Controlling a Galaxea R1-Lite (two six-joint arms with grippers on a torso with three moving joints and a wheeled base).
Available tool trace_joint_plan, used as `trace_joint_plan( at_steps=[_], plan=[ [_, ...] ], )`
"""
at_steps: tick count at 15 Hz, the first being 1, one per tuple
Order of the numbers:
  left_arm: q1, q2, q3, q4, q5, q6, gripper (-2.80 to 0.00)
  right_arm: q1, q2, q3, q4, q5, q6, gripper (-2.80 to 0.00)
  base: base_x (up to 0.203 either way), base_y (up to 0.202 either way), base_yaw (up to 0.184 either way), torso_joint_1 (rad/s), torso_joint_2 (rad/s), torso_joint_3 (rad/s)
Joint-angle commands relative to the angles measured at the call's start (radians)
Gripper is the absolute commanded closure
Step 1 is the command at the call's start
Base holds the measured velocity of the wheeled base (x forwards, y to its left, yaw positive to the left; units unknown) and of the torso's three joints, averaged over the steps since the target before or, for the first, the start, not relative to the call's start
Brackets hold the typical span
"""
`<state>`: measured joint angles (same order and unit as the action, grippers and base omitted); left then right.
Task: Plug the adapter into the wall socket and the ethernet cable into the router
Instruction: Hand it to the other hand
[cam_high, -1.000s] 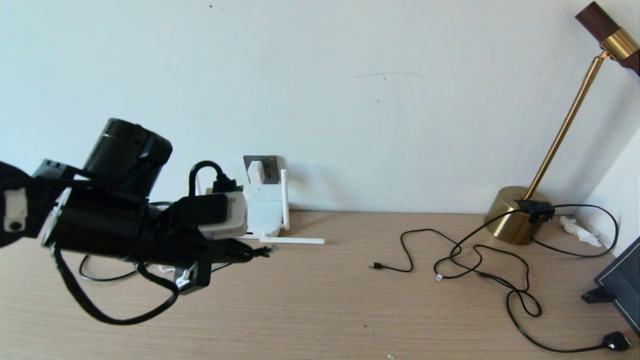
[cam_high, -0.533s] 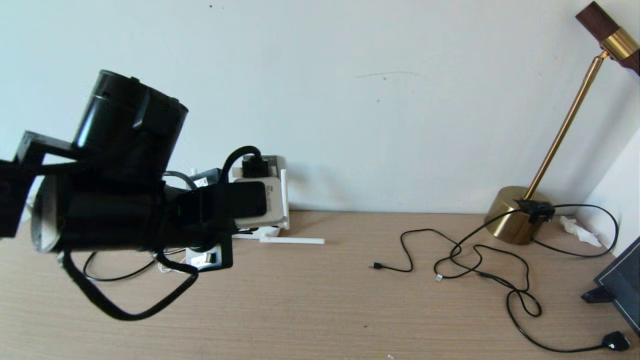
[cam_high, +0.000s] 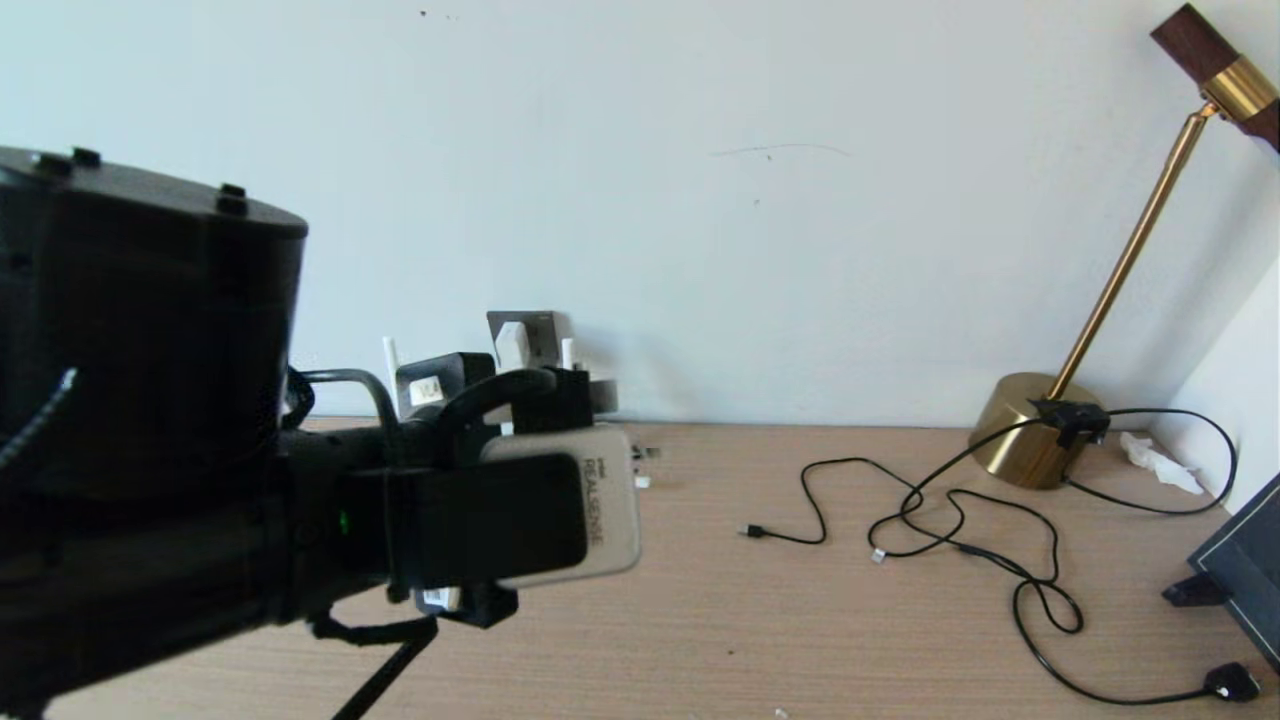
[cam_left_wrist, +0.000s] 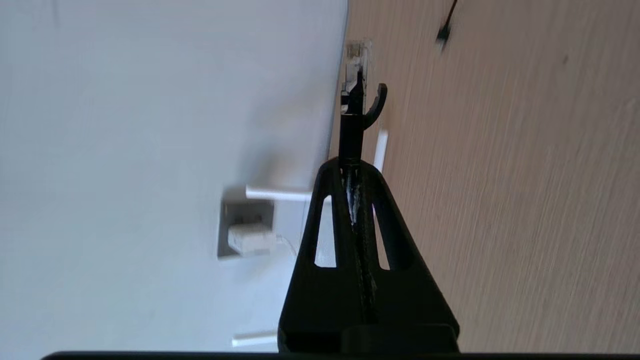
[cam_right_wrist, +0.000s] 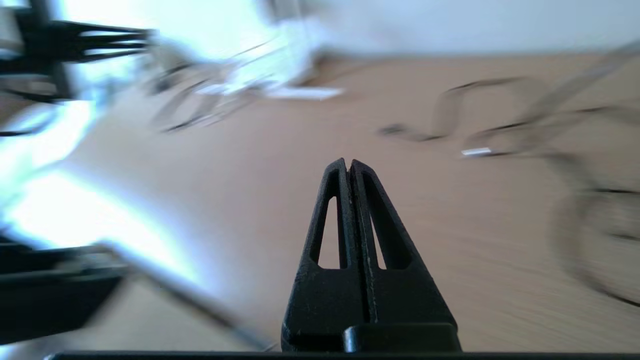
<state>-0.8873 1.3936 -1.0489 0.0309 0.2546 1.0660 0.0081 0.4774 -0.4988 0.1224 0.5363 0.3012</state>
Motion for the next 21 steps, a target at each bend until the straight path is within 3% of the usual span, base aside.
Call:
trace_joint_plan(
  at_steps=[1, 4, 8, 9, 14, 17, 21],
  plan=[
    [-0.042, 0.023, 0.001, -0.021, -0.007, 0.006, 0.0, 0.002, 0.247, -0.05, -0.03, 0.126, 0.027, 0.0, 0.0, 0.0, 0.0, 0.0, 0.0, 0.0],
    [-0.064, 0.096, -0.047, -0.05, -0.01, 0.009, 0.0, 0.036, 0.488, -0.108, -0.173, 0.206, 0.086, 0.0, 0.0, 0.0, 0.0, 0.0, 0.0, 0.0],
    [-0.11, 0.22, -0.145, -0.071, -0.007, 0.01, 0.0, 0.189, 0.622, -0.181, -0.276, 0.224, 0.113, 0.0, 0.0, 0.0, 0.0, 0.0, 0.0, 0.0],
    [-0.124, 0.244, -0.161, -0.072, -0.004, 0.011, 0.0, 0.219, 0.639, -0.192, -0.279, 0.21, 0.113, -2.8, 0.0, 0.0, 0.0, 0.0, 0.0, 0.0],
    [-0.192, 0.353, -0.245, -0.086, -0.004, 0.012, 0.0, 0.278, 0.663, -0.139, -0.437, 0.176, 0.111, -2.8, 0.0, 0.0, 0.0, 0.0, 0.0, 0.0],
    [-0.194, 0.357, -0.247, -0.087, -0.01, 0.016, 0.0, 0.294, 0.663, -0.112, -0.448, 0.178, 0.099, -2.8, 0.0, 0.0, 0.0, 0.0, 0.0, 0.0],
    [-0.193, 0.353, -0.25, -0.088, -0.08, 0.017, 0.0, 0.301, 0.665, -0.081, -0.493, 0.182, 0.09, -2.8, 0.0, 0.0, 0.0, 0.0, 0.0, 0.0]
  ],
)
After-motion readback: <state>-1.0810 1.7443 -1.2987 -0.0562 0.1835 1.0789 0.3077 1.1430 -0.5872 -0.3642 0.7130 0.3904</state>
